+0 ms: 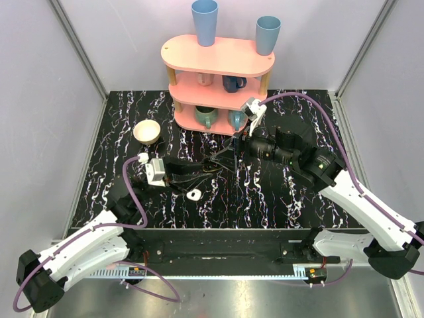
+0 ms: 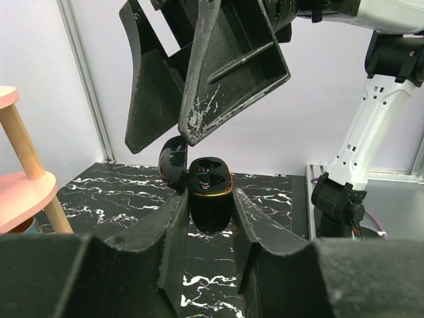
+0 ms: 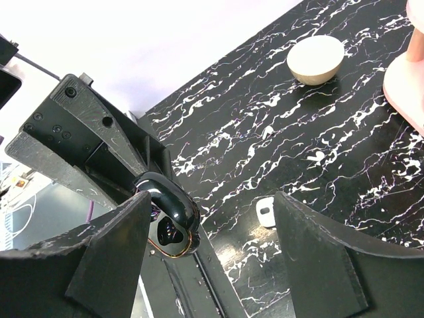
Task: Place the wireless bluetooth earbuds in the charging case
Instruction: Open the charging case.
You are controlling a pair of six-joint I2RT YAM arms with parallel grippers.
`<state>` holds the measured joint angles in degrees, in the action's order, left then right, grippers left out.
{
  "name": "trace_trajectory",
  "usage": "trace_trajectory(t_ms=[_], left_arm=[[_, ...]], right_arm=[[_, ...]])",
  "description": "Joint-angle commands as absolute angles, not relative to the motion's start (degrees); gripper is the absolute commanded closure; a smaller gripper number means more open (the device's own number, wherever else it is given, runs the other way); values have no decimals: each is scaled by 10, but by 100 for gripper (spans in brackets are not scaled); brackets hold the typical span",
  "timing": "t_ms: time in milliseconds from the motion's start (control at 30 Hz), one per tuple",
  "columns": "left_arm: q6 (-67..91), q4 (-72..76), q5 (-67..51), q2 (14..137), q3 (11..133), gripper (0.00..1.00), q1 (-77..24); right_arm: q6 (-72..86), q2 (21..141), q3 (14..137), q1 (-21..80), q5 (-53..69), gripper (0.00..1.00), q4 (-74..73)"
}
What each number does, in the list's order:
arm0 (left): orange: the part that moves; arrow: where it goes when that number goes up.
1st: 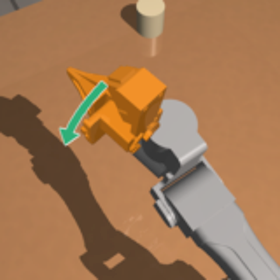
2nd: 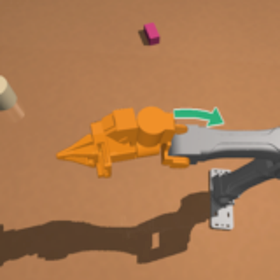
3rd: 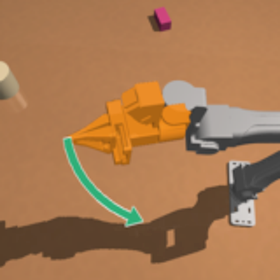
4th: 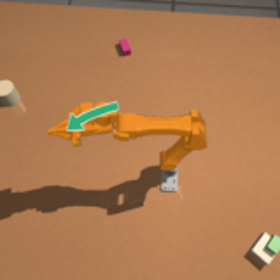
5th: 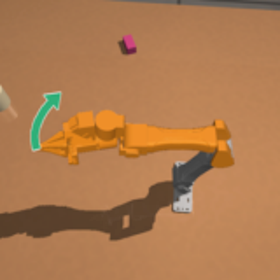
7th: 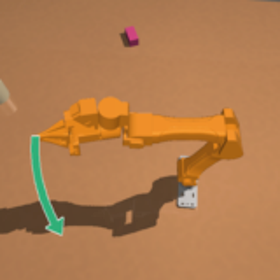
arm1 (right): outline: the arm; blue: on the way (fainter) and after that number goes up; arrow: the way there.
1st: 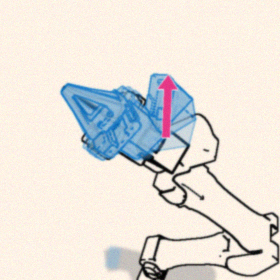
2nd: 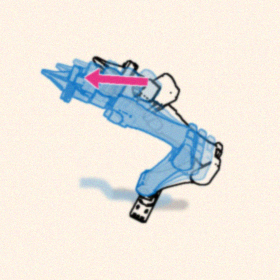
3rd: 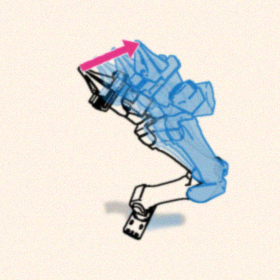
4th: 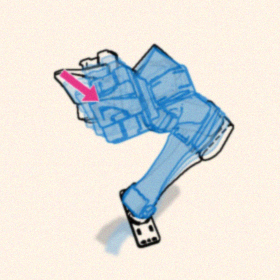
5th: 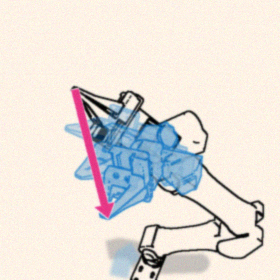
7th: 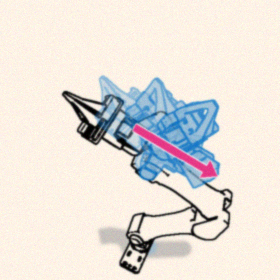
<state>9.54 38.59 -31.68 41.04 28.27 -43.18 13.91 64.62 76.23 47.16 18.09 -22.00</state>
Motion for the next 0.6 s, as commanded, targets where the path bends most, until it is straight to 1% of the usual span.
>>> trace_trajectory(t_ms=[0, 367, 567], left_arm=[[91, 417, -302, 398, 302, 100, -434], [85, 409, -291, 392, 292, 100, -434], [85, 409, -286, 397, 288, 100, -434]], right_arm=[[142, 655, 768, 474, 194, 21, -192], [174, 655, 769, 474, 185, 17, -157], [188, 654, 766, 474, 211, 16, -122]])
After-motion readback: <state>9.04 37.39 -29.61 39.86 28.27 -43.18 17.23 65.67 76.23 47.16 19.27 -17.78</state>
